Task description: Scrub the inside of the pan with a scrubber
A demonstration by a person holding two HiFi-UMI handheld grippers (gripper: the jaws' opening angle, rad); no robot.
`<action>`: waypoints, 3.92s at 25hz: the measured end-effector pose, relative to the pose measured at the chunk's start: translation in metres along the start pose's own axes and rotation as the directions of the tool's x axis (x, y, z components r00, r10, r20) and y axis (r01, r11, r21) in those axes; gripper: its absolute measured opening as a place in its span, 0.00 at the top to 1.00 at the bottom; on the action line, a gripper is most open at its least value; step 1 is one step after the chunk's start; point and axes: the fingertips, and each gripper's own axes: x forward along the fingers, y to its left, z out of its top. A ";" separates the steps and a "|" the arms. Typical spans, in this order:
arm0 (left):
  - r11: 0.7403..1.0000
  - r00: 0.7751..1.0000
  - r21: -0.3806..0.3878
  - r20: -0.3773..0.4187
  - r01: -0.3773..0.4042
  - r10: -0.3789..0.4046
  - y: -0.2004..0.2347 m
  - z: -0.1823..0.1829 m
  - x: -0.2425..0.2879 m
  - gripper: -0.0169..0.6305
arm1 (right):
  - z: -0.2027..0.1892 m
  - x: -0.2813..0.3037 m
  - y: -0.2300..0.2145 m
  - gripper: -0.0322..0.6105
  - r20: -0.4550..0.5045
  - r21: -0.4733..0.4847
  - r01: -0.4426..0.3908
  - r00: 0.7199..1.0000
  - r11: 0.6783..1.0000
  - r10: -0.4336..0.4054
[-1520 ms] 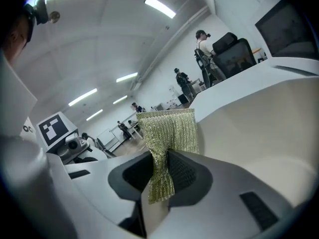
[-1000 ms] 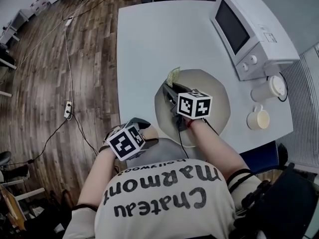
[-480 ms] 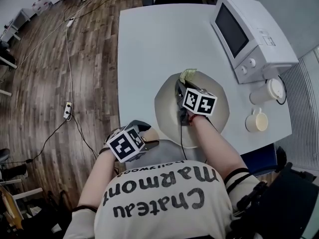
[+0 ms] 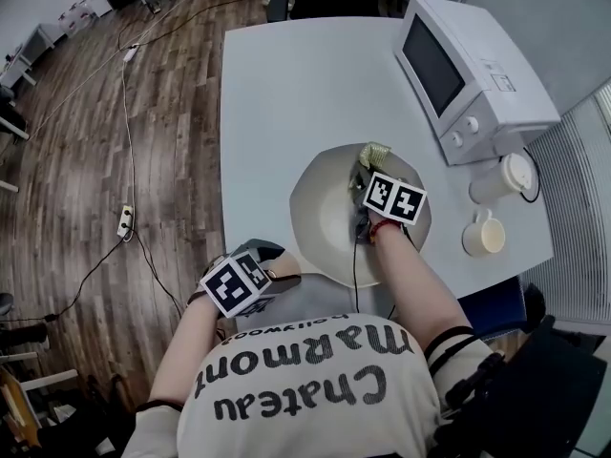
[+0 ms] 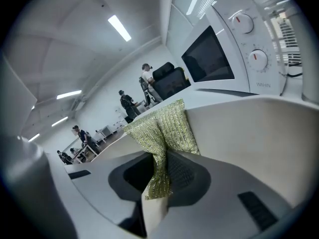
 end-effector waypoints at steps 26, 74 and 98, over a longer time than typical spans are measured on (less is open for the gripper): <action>0.994 0.997 -0.097 0.055 -0.041 0.047 -0.007 0.003 0.007 0.59 | -0.009 -0.056 -0.067 0.85 0.143 0.461 0.118 0.968 0.879 -0.205; 0.998 0.998 -0.010 -0.028 -0.062 0.062 -0.009 -0.003 0.002 0.62 | -0.116 -0.027 0.117 0.85 -0.553 -0.212 -0.447 0.788 0.869 0.270; 0.999 0.999 -0.023 -0.015 -0.041 0.041 -0.008 -0.005 0.001 0.61 | -0.076 0.006 0.048 0.84 -0.485 -0.390 -0.071 0.863 0.918 -0.140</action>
